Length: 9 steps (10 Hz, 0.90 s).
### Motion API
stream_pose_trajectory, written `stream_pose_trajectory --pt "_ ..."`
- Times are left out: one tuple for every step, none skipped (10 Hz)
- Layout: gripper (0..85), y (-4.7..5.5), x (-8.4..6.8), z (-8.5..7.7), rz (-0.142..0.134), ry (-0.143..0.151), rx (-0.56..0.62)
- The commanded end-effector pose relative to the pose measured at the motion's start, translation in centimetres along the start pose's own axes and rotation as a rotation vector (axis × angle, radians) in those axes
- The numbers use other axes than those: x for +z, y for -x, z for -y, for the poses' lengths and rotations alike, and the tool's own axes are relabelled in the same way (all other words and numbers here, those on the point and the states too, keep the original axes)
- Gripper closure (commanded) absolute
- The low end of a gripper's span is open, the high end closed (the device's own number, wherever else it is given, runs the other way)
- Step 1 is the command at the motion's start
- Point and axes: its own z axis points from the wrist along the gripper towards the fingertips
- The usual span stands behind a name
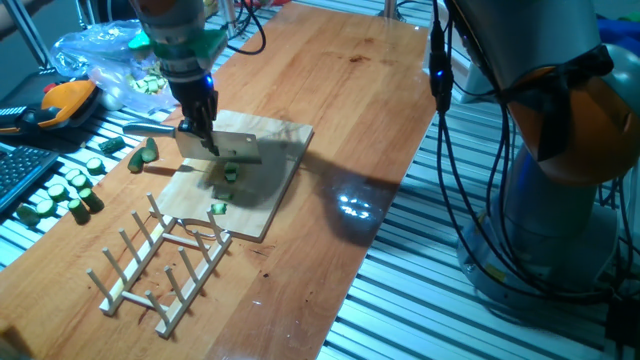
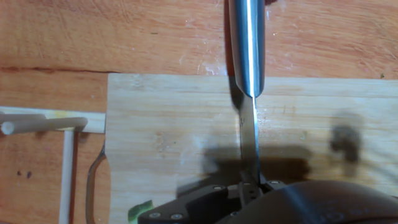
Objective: Chop the cucumber into shreds
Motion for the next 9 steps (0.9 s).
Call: stream_pose_trajectory --pt "85.0 0.0 -0.1 0.1 0.003 -0.002 -0.002" --pt "85.0 0.0 -0.2 0.3 0.004 -0.001 -0.005" --pt "85.0 0.0 -0.4 0.4 0.0 0.006 -0.005" --pt "85.0 0.1 -0.3 0.3 0.0 0.005 -0.012" --pt "85.0 0.1 -0.3 0.4 0.004 -0.001 -0.039" --pt "85.0 0.0 -0.5 0.6 -0.001 0.002 -0.039" --pt "85.0 -0.2 -0.7 1.1 -0.011 0.01 -0.02" --pt "85.0 -0.2 -0.8 1.1 -0.011 -0.029 -0.1" --pt "85.0 -0.1 -0.8 1.0 -0.02 -0.029 -0.158"
